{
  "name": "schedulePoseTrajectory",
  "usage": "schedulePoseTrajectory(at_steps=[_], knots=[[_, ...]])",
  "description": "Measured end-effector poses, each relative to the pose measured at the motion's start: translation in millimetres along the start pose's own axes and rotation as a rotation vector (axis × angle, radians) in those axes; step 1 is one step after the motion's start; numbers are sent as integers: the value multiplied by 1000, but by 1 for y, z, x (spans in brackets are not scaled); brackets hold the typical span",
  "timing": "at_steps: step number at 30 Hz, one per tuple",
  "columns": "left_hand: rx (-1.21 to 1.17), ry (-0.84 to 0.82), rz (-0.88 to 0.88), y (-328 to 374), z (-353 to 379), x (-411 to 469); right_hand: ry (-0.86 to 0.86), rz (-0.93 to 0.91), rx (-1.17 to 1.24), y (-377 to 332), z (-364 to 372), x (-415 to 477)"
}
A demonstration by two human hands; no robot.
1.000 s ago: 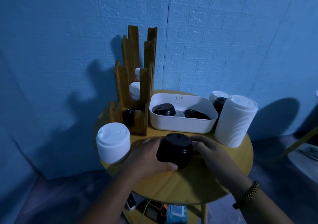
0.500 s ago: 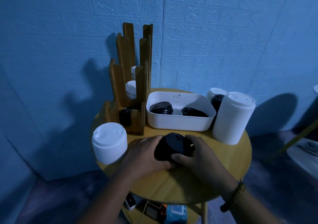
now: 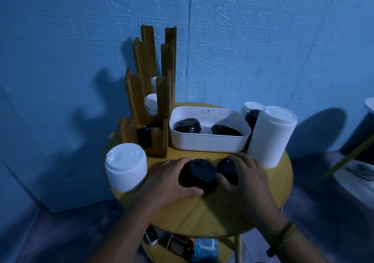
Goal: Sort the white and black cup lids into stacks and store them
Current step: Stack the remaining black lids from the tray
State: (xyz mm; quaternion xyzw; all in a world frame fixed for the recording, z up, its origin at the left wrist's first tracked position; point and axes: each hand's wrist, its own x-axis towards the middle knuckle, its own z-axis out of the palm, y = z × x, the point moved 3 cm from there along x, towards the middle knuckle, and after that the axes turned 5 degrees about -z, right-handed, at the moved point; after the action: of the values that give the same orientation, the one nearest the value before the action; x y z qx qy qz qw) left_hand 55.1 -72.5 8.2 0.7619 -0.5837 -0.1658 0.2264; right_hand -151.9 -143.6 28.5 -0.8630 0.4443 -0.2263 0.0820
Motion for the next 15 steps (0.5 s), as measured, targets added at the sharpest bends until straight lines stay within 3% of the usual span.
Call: schedulePoseTrajectory(at_steps=[5,12,15], knots=[[19,-13,10,2,-3,-2,-168,-100,-62,-33,12,17],[32,-43,16,3,-4,-3,-115,-95,257,-10,-16,23],[24,-62,14,2,-3,-1,-217,-142,253,-1,-21,25]])
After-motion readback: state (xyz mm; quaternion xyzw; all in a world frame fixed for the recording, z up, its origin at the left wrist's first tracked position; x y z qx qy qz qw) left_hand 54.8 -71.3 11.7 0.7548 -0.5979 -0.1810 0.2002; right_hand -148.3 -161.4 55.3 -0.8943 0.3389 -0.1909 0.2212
